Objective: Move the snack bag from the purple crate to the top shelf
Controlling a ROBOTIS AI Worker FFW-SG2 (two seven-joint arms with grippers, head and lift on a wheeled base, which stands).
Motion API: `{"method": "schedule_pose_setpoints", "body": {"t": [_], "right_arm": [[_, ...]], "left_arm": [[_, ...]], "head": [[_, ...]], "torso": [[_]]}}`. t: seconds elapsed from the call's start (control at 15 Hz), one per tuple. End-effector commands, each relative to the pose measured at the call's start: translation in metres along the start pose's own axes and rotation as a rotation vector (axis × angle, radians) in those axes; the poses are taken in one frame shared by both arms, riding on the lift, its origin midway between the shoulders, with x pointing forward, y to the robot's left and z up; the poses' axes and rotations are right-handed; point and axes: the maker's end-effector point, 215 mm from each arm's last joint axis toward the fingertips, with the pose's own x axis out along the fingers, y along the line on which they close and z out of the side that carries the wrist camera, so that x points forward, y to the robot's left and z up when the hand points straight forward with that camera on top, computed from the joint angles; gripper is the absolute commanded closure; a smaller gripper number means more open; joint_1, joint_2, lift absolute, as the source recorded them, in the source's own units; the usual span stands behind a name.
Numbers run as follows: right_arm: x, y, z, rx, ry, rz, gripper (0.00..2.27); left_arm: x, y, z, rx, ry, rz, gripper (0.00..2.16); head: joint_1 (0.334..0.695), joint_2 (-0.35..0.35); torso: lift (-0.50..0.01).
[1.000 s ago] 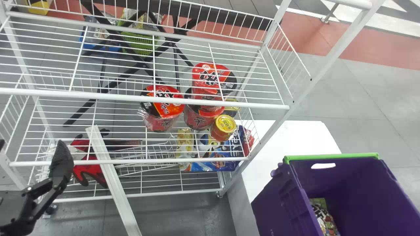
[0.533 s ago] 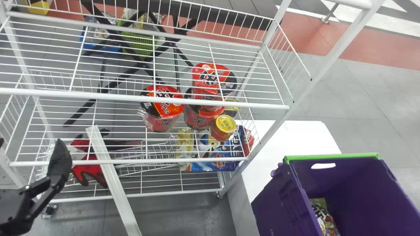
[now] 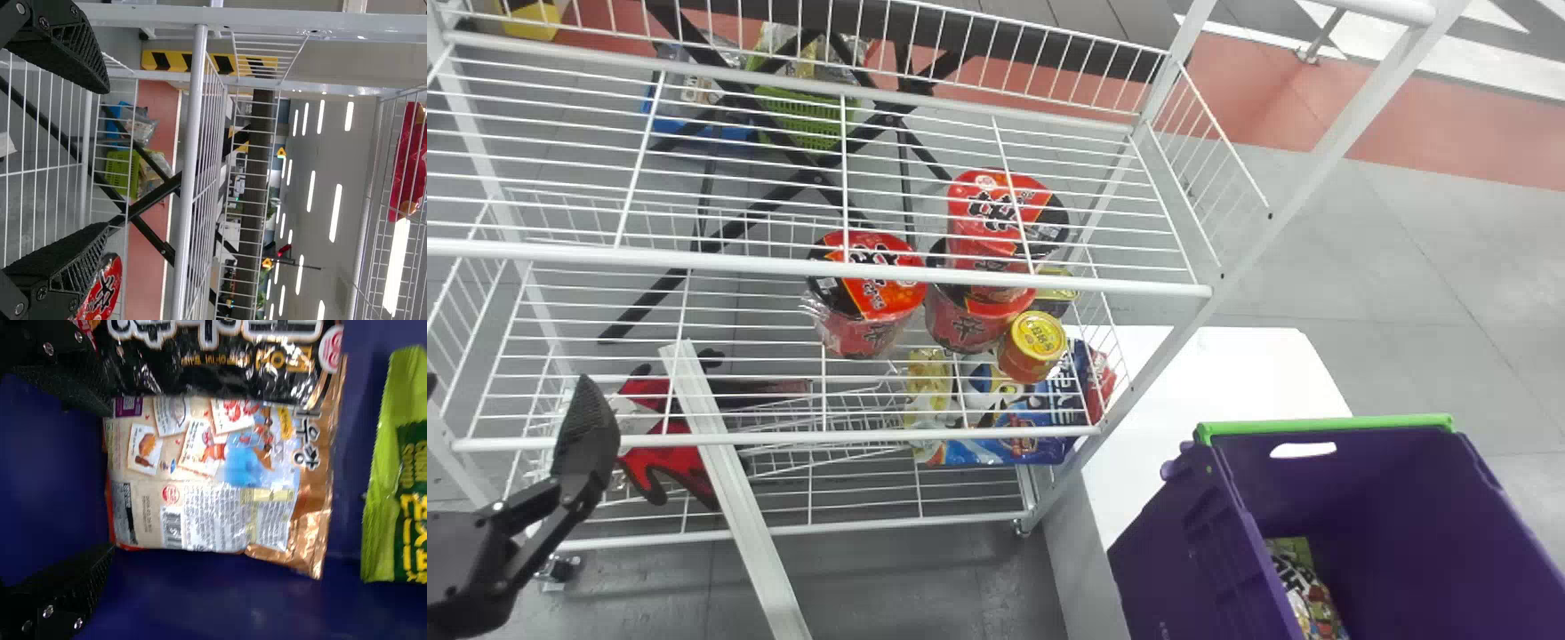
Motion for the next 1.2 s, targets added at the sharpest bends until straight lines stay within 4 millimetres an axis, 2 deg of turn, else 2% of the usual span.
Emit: {"method": "schedule_pose_setpoints", "body": {"t": [0.0, 0.2, 0.6, 0.8, 0.93, 1.13], "right_arm": [[0.001, -0.006, 0.003, 0.000, 0.005, -0.038, 0.12], [0.002, -0.015, 0.008, -0.001, -0.013, -0.087, 0.12], [0.025, 0.015, 0.028, -0.043, -0.066, -0.044, 0.14], [0.035, 0.029, 0.031, -0.058, -0.071, -0.030, 0.14], [0.038, 0.029, 0.031, -0.065, -0.067, -0.037, 0.14], [0.035, 0.014, 0.028, -0.049, -0.059, -0.058, 0.14]], "left_arm": [[0.001, -0.001, 0.000, -0.001, 0.000, -0.003, 0.10], [0.001, -0.001, -0.004, -0.003, 0.005, -0.002, 0.10], [0.004, 0.001, -0.005, -0.013, -0.007, 0.003, 0.10], [0.007, 0.004, -0.003, -0.020, -0.014, 0.006, 0.10], [0.008, 0.005, -0.006, -0.018, -0.011, 0.007, 0.10], [0.011, 0.005, -0.005, -0.025, -0.014, 0.003, 0.10]], "head": [[0.695, -0.350], [0.695, -0.350], [0.695, -0.350], [0.695, -0.350], [0.695, -0.350], [0.695, -0.350]], "torso": [[-0.450], [-0.450], [-0.450], [-0.450], [-0.450], [-0.450]]}}
